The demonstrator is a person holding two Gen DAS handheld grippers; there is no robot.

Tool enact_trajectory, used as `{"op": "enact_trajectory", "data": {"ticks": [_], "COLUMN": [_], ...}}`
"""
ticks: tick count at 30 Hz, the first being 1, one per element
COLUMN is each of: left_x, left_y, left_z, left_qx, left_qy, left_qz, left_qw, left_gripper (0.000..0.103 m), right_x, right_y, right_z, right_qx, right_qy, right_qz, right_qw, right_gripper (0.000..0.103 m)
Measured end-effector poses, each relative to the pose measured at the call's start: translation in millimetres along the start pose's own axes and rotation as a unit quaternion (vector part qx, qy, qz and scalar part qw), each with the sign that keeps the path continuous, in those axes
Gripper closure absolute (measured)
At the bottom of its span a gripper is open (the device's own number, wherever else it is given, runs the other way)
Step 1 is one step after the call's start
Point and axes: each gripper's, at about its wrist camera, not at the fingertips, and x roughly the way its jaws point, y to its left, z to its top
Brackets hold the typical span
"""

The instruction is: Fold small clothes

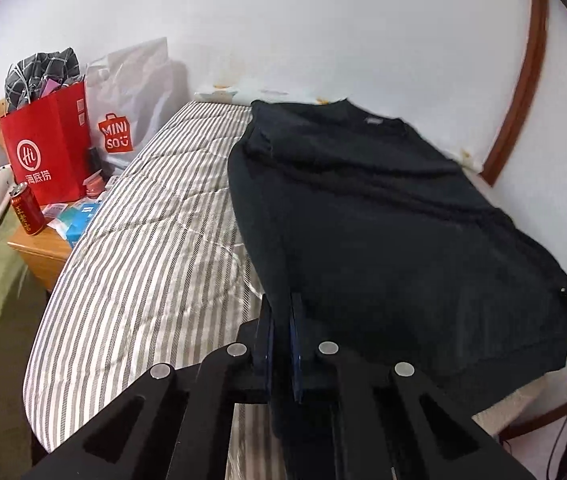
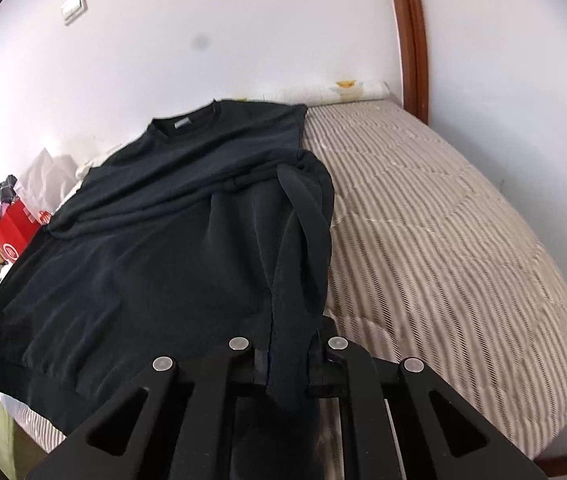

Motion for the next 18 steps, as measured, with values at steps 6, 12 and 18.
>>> {"op": "enact_trajectory", "data": {"ticks": [6,12,18], "left_x": [-18,-26,-22], "left_y": [0,2,8], "left_z": [5,27,57], "left_qx": [-0.009,-0.017,-0.042], "left_qy": [-0.025,-0.066,-0.096], "left_qz": [-0.026,-0.037,-0.038], "left_qw": [0.9993,0.997,0.9938], "left_gripper": [0.096,0.096,0.096], "right_x": [-19,-24,-22], "right_y": [-6,-6,-3], "right_z": [6,33,72], "right_qx": [0.013,0.022,0.031], "right_qy": [-0.006,-0.027,-0.049], "right_qz": [0.014,0.022,0.035], "right_qw": [1.0,0.999,0.998], "right_gripper": [0.094,0.094,0.094]}}
